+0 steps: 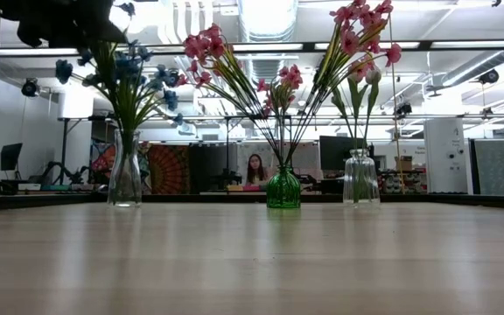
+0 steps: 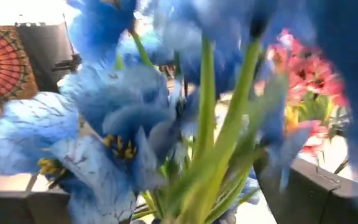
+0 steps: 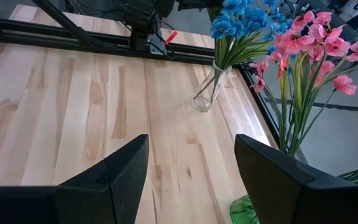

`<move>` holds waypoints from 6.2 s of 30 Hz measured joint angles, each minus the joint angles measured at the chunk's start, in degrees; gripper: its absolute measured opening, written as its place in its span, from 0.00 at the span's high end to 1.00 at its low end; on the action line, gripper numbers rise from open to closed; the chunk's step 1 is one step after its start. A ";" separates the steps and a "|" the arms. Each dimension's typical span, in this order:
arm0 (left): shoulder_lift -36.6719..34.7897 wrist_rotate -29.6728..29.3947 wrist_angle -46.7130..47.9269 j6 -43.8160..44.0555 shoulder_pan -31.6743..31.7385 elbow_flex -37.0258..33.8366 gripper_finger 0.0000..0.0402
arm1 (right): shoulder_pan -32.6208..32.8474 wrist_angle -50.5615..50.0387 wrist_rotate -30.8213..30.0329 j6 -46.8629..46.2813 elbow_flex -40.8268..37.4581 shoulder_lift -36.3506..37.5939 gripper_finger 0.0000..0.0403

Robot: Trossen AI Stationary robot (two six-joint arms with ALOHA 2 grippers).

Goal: Sort flowers into vase by color
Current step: Put the blue flowers into the left transparent vase, then adjust the blue flowers on the left transparent vase

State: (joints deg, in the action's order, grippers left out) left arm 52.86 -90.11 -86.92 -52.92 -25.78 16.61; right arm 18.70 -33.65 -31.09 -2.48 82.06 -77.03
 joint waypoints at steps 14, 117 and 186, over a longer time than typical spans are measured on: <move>-0.40 0.02 2.70 -2.45 -1.55 5.96 0.31 | 0.01 0.00 0.00 -0.07 0.00 0.00 0.43; 24.34 56.24 93.59 37.64 -14.65 46.78 0.50 | 0.15 -5.79 0.00 -3.81 0.00 3.63 0.43; 8.55 30.15 174.15 112.56 4.24 62.75 1.00 | 0.13 -3.58 -0.02 -4.00 0.00 3.10 0.43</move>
State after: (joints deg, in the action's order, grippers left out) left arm 61.41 -59.96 87.22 59.64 -21.54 79.36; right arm 18.83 -37.23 -31.11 -6.48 82.06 -73.93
